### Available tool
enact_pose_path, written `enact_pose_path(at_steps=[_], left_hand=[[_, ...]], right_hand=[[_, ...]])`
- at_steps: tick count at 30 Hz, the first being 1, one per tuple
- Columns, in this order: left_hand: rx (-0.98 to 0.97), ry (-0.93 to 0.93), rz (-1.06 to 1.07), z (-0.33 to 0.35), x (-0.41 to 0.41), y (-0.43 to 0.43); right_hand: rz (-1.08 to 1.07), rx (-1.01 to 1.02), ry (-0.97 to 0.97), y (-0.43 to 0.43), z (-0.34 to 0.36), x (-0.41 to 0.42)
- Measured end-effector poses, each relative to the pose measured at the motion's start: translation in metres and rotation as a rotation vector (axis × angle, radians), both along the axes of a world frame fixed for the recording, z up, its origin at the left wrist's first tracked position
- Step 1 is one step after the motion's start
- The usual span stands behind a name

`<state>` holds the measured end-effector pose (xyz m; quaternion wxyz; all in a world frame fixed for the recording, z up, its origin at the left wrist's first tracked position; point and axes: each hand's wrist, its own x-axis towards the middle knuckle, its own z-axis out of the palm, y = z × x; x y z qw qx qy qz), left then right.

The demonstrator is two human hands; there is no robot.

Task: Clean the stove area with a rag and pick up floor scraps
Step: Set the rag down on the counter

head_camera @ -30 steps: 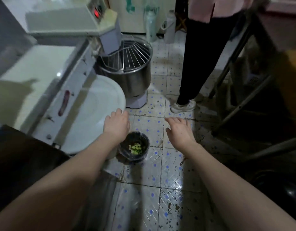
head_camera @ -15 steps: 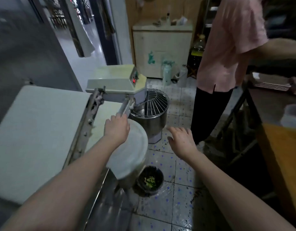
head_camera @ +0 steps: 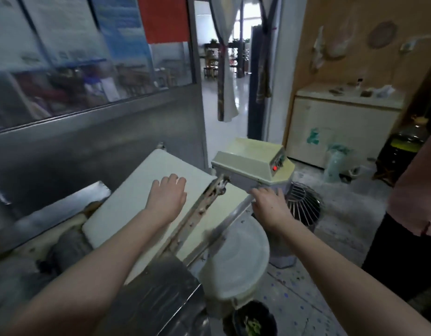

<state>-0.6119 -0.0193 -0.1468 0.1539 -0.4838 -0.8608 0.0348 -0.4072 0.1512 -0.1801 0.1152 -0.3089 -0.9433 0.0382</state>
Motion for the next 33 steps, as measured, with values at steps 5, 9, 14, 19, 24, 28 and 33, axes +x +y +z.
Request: enact_pose_path(at_steps=[5,9,14,19,24,28,33], left_hand=[[0.063,-0.039,0.253,0.022,-0.017,-0.065],[0.083,-0.062,0.437,0.035,-0.027,-0.135],[0.065,-0.078,0.657,0.041,-0.025,-0.228],[0.07,-0.068,0.801,0.04,-0.013,-0.319],[0.115,-0.095,0.899,0.041,0.006,-0.401],[0.133,-0.122,0.961,0.037,0.028,-0.458],[0.131,-0.133,1.099,0.026,0.06,-0.529]], right_hand=[[0.246,0.027,0.026,-0.024,0.027,-0.066],[0.412,0.006,0.04,-0.066,0.042,-0.11],[0.589,0.026,0.064,-0.128,0.055,-0.151],[0.714,0.076,0.105,-0.206,0.065,-0.18],[0.823,0.111,0.114,-0.292,0.067,-0.196],[0.917,0.108,0.098,-0.36,0.065,-0.201],[1.052,0.133,0.114,-0.441,0.057,-0.202]])
